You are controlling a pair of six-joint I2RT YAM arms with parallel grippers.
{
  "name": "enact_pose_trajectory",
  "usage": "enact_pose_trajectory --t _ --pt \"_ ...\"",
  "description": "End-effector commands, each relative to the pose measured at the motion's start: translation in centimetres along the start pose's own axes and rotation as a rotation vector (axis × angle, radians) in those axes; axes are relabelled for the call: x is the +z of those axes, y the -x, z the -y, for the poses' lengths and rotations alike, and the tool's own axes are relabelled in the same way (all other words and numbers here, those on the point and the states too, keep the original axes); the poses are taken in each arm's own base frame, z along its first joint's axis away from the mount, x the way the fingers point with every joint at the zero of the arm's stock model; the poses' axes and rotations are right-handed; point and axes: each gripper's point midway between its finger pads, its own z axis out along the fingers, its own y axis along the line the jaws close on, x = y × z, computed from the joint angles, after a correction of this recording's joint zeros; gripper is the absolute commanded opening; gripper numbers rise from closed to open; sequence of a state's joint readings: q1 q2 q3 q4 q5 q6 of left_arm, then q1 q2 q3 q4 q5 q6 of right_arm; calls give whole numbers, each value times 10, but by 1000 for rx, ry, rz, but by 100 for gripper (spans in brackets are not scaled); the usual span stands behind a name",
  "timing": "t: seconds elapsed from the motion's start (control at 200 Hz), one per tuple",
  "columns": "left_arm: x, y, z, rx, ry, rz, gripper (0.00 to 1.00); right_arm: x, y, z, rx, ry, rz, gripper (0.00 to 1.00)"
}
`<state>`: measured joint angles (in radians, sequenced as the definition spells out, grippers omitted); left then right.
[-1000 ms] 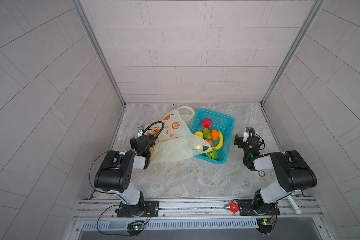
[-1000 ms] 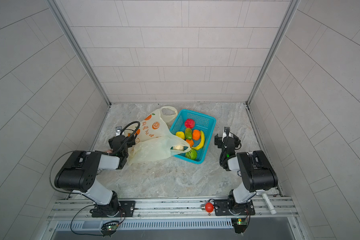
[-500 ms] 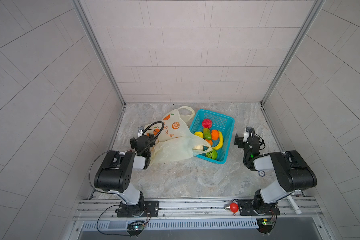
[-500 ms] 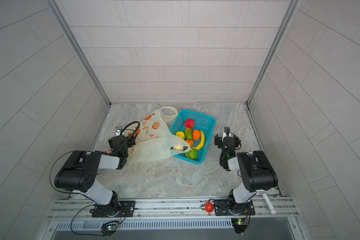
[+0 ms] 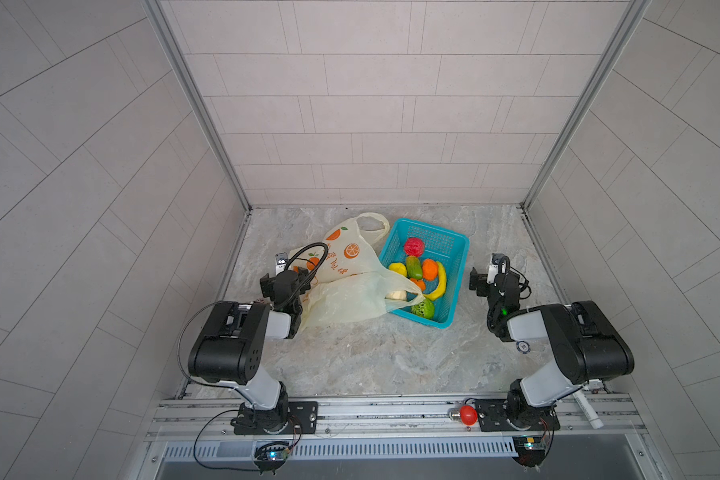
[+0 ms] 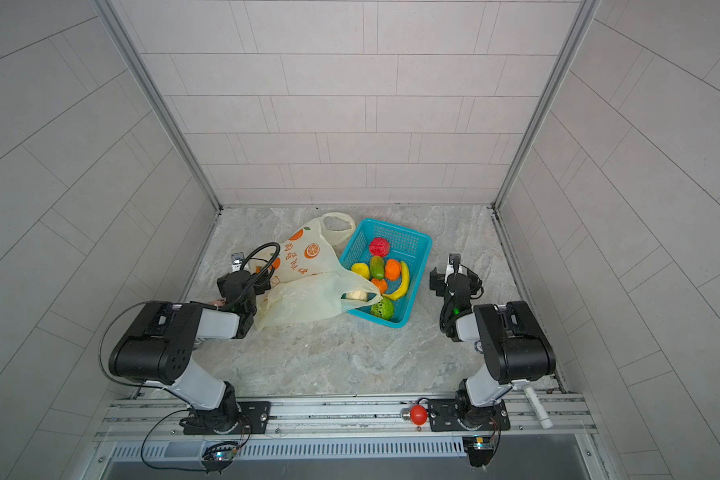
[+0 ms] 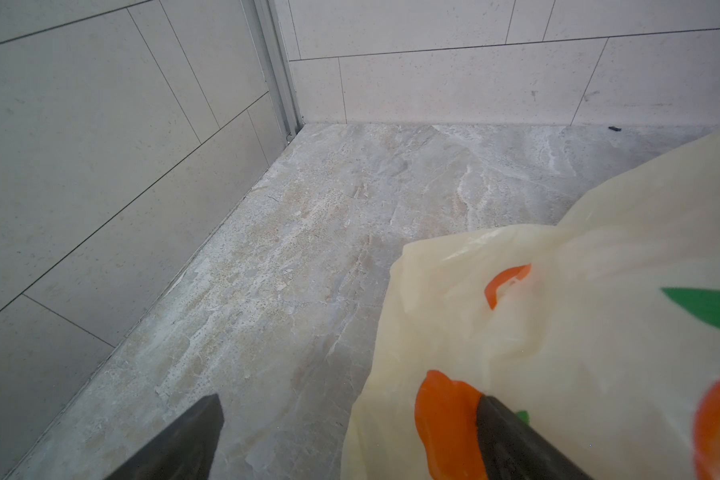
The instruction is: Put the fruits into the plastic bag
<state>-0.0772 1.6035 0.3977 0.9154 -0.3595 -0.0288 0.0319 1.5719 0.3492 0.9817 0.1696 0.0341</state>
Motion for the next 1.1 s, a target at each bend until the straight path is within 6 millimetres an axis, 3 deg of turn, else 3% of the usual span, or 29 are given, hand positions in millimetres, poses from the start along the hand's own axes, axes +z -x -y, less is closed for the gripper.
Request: enact_pose_trajectory --t 0.0,0.11,0.17,0.245,0.38,0.395,0.43,0.52,0.606,0.661,0.751,0.871,1.021,1.096 --pt "-3 8 2 -12 -13 26 100 -1 13 -5 -18 15 13 99" --pt "-3 8 3 -13 -15 24 100 -6 46 2 -59 -47 -57 88" --pt "-3 8 3 -11 -14 23 100 -13 68 11 -4 -113 -32 82" --pt "-4 12 1 -5 9 40 100 -30 95 19 105 -186 33 82" --pt "-10 46 -4 55 67 -69 100 -56 104 -15 224 -73 20 81" --pt "-11 50 -5 59 78 -75 100 -59 116 -19 239 -59 36 81" --pt "-12 62 -10 51 107 -71 100 -64 118 -28 232 -32 24 81" --pt "-25 96 -23 2 157 26 100 -73 119 -47 221 11 -35 81" --pt "-44 124 -22 -27 121 128 100 -74 115 -64 238 82 -137 81" --pt "-53 134 -22 -46 117 81 100 -76 111 -82 233 162 -206 81" --pt "-66 152 0 -79 40 -70 100 -82 105 -110 227 284 -278 80" --pt "-91 162 64 -37 -113 -209 100 -91 97 -135 188 370 -361 79" --pt "-111 156 157 64 -268 -300 100 -92 87 -140 151 361 -401 79" --pt "-113 150 191 106 -289 -346 100 -90 84 -138 158 347 -399 79"
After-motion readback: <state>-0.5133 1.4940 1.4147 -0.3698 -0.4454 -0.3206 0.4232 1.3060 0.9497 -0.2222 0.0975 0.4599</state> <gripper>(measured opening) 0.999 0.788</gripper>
